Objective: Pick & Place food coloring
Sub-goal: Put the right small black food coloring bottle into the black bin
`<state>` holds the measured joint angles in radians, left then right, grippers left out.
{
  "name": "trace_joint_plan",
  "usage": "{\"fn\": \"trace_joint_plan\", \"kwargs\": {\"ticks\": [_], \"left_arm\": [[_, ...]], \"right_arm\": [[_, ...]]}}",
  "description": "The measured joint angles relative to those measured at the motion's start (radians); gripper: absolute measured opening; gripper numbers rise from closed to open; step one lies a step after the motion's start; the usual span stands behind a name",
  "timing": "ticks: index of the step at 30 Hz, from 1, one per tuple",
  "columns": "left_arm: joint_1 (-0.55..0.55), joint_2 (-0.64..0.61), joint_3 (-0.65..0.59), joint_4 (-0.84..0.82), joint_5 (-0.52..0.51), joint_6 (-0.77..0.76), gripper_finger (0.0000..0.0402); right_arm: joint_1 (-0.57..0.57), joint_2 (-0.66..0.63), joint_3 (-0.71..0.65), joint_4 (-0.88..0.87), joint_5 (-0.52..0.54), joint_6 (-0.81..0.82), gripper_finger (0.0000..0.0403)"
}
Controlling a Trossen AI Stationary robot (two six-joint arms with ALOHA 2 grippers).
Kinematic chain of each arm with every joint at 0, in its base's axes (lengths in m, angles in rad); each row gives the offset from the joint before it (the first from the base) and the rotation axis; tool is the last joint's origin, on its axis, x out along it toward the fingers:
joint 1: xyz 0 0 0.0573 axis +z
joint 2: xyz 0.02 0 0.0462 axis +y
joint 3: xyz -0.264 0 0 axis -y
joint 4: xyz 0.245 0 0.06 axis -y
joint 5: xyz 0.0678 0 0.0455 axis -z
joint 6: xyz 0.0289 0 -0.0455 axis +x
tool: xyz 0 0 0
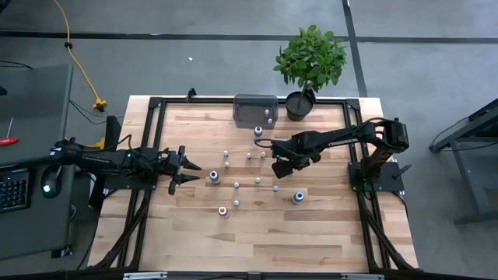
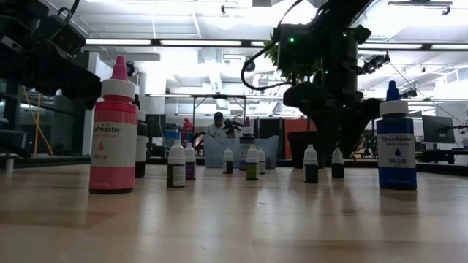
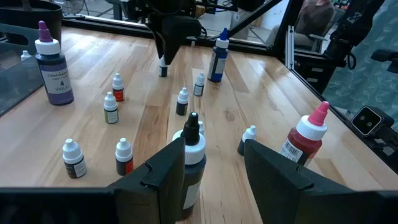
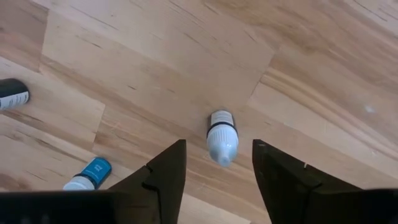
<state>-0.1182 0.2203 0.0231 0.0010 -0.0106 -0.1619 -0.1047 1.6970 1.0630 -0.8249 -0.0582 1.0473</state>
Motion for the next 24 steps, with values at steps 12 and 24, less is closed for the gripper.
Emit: {"fn": "trace_joint_plan", "kwargs": {"ticks": [12,24], "left_arm": [[0.0,0.0,0.0,0.0,0.0,0.0,0.0163],[0.0,0.0,0.0,0.0,0.0,0.0,0.0163]], "right_arm": [[0.0,0.0,0.0,0.0,0.003,-0.019,0.0097],[0.0,0.0,0.0,0.0,-0.002,-0.035,0.0055]]}}
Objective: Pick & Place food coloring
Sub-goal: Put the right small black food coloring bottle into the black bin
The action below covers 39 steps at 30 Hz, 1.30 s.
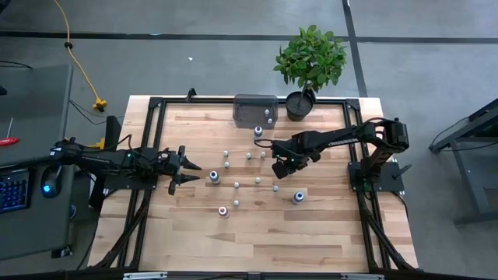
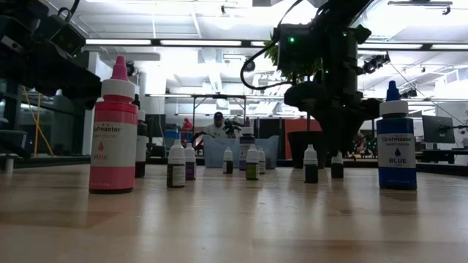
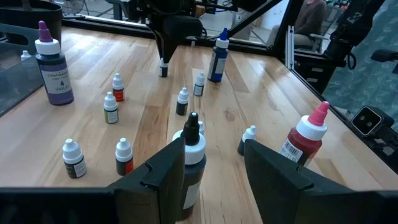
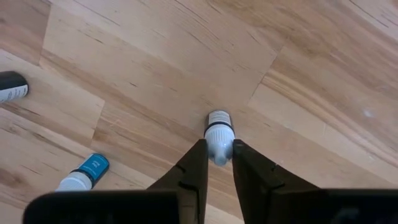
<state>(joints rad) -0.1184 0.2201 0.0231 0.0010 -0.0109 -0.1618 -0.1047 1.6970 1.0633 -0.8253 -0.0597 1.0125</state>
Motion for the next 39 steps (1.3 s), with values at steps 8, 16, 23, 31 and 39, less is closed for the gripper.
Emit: {"fn": "trace_joint_plan", "kwargs": {"ticks": [8,16,23,31,39], "left_arm": [[0.0,0.0,0.0,0.0,0.0,0.0,0.0163],[0.0,0.0,0.0,0.0,0.0,0.0,0.0163],[0.0,0.0,0.0,0.0,0.0,0.0,0.0163],[0.0,0.0,0.0,0.0,0.0,0.0,0.0163],[0.0,0.0,0.0,0.0,0.0,0.0,0.0163]], "right_arm": [[0.0,0.0,0.0,0.0,0.0,-0.003,0.0051],[0.0,0.0,0.0,0.011,-0.014,-0.017,0.0044],[0.0,0.0,0.0,0.012,-0.021,-0.026,0.0041],[0.0,-0.002,0.003,0.01,-0.021,-0.028,0.004],[-0.012,-0.033,0.076,-0.058,0.011,-0.055,0.0039]]}}
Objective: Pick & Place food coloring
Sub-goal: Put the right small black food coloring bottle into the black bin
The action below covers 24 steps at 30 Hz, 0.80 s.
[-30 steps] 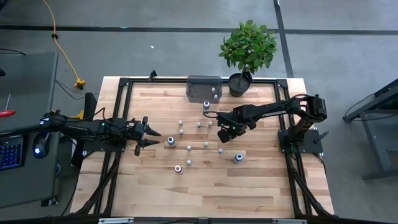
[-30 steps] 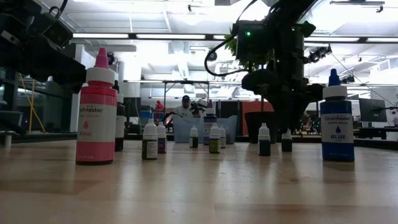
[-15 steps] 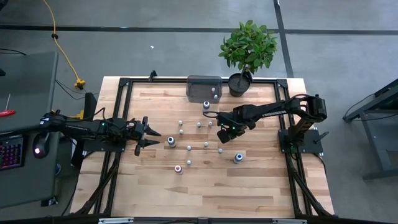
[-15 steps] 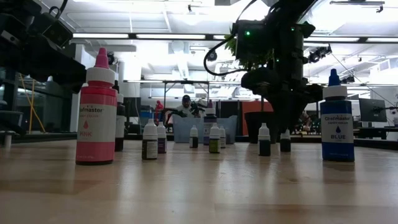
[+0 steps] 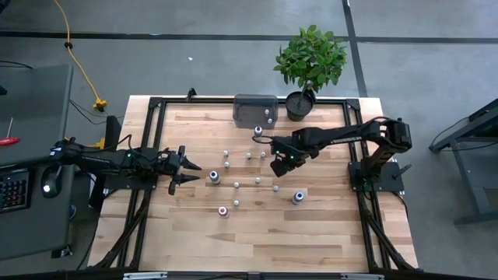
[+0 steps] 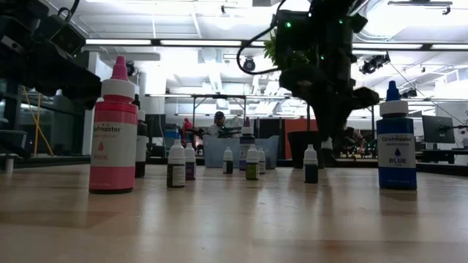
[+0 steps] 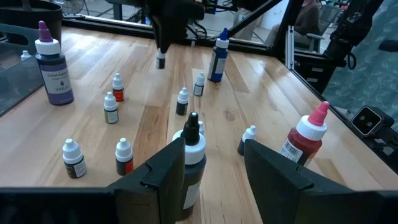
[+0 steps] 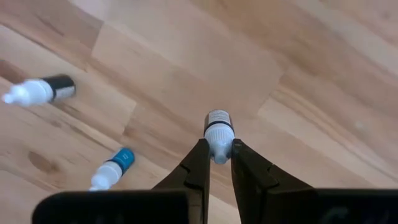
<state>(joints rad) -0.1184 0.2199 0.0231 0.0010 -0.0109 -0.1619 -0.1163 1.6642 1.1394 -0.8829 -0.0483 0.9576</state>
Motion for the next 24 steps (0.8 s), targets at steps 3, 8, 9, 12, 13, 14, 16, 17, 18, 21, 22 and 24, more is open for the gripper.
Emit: {"fn": "trace_joint_plan", "kwargs": {"ticks": [3,8,9,12,13,14,16,17,18,21,22,24], "left_arm": [[0.0,0.0,0.0,0.0,0.0,0.0,0.0163],[0.0,0.0,0.0,0.0,0.0,0.0,0.0163],[0.0,0.0,0.0,0.0,0.0,0.0,0.0163],[0.0,0.0,0.0,0.0,0.0,0.0,0.0163],[0.0,0.0,0.0,0.0,0.0,0.0,0.0163],[0.0,0.0,0.0,0.0,0.0,0.0,0.0163],[0.0,0.0,0.0,0.0,0.0,0.0,0.0163],[0.0,0.0,0.0,0.0,0.0,0.0,0.0163],[0.0,0.0,0.0,0.0,0.0,0.0,0.0163],[0.0,0.0,0.0,0.0,0.0,0.0,0.0163],[0.0,0.0,0.0,0.0,0.0,0.0,0.0163],[0.0,0.0,0.0,0.0,0.0,0.0,0.0163]], "right_arm": [[-0.002,-0.002,0.059,-0.054,0.016,-0.028,0.0038],[-0.015,-0.002,0.176,-0.106,0.054,-0.07,0.004],[-0.018,-0.002,0.2,-0.111,0.066,-0.077,0.0041],[-0.03,-0.002,0.266,-0.116,0.096,-0.107,0.0042],[-0.035,-0.002,0.288,-0.115,0.104,-0.116,0.0041],[-0.038,-0.002,0.311,-0.113,0.114,-0.128,0.0039],[-0.044,-0.002,0.351,-0.112,0.131,-0.147,0.0038],[-0.048,-0.002,0.369,-0.111,0.14,-0.154,0.0038],[-0.053,0.001,0.386,-0.109,0.147,-0.161,0.0039],[-0.071,0.02,0.431,-0.109,0.147,-0.188,0.0043],[-0.079,0.03,0.447,-0.108,0.145,-0.201,0.0043],[-0.092,0.056,0.488,-0.109,0.145,-0.226,0.0041]]}}
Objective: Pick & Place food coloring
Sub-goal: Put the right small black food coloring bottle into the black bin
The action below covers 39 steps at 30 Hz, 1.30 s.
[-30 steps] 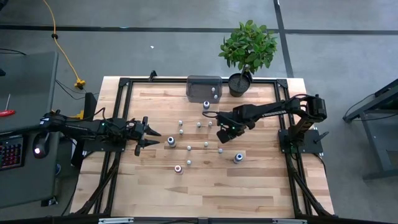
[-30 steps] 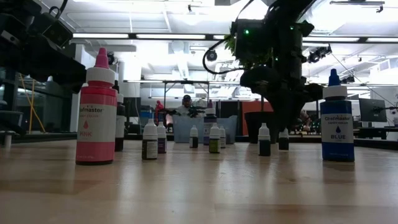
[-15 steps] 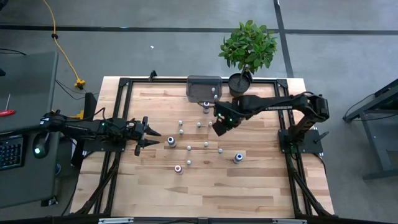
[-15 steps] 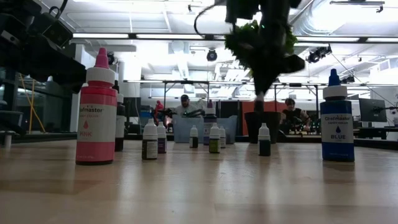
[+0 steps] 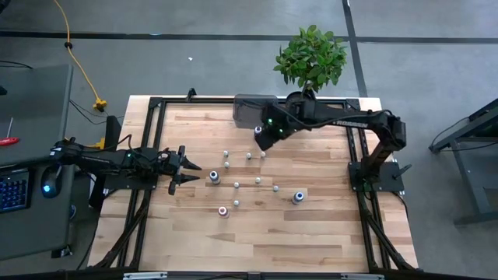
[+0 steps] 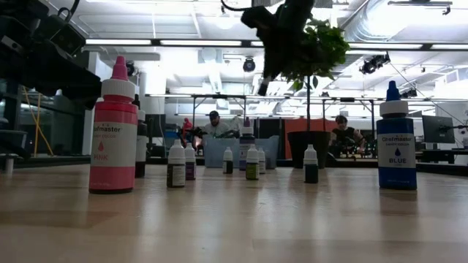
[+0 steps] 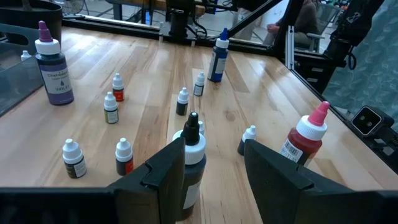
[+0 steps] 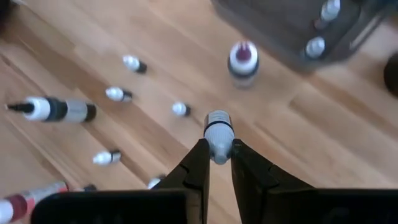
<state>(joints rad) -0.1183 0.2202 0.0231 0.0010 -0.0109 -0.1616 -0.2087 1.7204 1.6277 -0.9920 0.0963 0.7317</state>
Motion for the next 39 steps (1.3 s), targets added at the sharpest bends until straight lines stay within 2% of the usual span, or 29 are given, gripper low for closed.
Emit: {"fn": "trace_joint_plan", "kwargs": {"ticks": [7,14,22,29,39], "left_arm": [[0.0,0.0,0.0,0.0,0.0,0.0,0.0163],[0.0,0.0,0.0,0.0,0.0,0.0,0.0163],[0.0,0.0,0.0,0.0,0.0,0.0,0.0163],[0.0,0.0,0.0,0.0,0.0,0.0,0.0163],[0.0,0.0,0.0,0.0,0.0,0.0,0.0163]], "right_arm": [[-0.04,0.123,0.199,-0.037,-0.001,-0.106,0.0043],[-0.085,0.317,0.452,-0.149,0.01,-0.217,0.0038],[-0.147,0.525,0.67,-0.217,0.055,-0.291,0.0043],[-0.192,0.617,0.713,-0.244,0.061,-0.322,0.004],[-0.253,0.637,0.714,-0.339,0.093,-0.313,0.004]]}}
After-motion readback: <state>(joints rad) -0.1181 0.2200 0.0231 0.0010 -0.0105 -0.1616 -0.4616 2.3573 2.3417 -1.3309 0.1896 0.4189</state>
